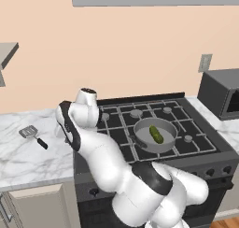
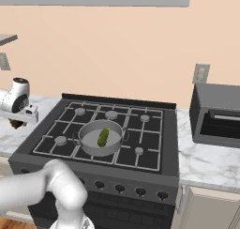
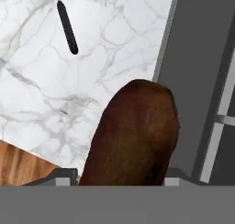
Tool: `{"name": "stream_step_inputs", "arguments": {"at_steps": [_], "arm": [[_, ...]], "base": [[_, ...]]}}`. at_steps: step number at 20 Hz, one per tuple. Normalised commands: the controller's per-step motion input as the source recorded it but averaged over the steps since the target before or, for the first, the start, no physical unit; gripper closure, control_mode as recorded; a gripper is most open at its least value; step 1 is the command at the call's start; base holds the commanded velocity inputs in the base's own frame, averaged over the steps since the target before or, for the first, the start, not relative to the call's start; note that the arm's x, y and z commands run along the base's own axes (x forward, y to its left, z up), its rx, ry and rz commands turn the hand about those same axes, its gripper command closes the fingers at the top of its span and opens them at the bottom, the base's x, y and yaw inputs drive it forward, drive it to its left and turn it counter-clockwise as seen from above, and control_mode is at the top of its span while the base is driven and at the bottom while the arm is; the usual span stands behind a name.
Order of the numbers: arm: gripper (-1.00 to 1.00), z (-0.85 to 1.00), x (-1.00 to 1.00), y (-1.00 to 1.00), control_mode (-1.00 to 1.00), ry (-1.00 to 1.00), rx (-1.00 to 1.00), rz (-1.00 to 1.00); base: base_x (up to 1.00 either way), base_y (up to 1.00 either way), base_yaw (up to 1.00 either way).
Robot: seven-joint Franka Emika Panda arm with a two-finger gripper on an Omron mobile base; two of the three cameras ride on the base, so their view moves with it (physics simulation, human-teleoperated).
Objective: Put the sweet potato and cucumber in the pot. Retrieve the spatula and lightly stir the vegetables in the pot.
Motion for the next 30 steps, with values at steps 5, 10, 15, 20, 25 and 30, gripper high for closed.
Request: {"name": "stream_step_inputs", "arguments": {"at_steps": [5, 10, 15, 20, 25, 30], "arm": [[1.00, 0.69, -0.32, -0.68, -1.00, 0.04, -0.03, 0.00], [1.00, 0.51, -0.32, -0.97, -1.00, 0.00, -0.02, -0.01], [1.00, 0.25, -0.27, -0.90, -1.00, 0.00, -0.13, -0.07], [1.00, 0.15, -0.45, -0.97, -1.00, 0.00, -0.13, -0.15], [1.00, 0.00, -0.18, -0.85, -1.00, -0.02, -0.16, -0.09], [1.00, 0.00, 0.02, -0.41, -1.00, -0.09, -0.06, 0.03]], "base": [[0.00, 0.00, 0.00], [0.00, 0.00, 0.00], [0.00, 0.00, 0.00], [0.00, 0.00, 0.00], [0.00, 0.00, 0.00], [0.00, 0.00, 0.00]]}}
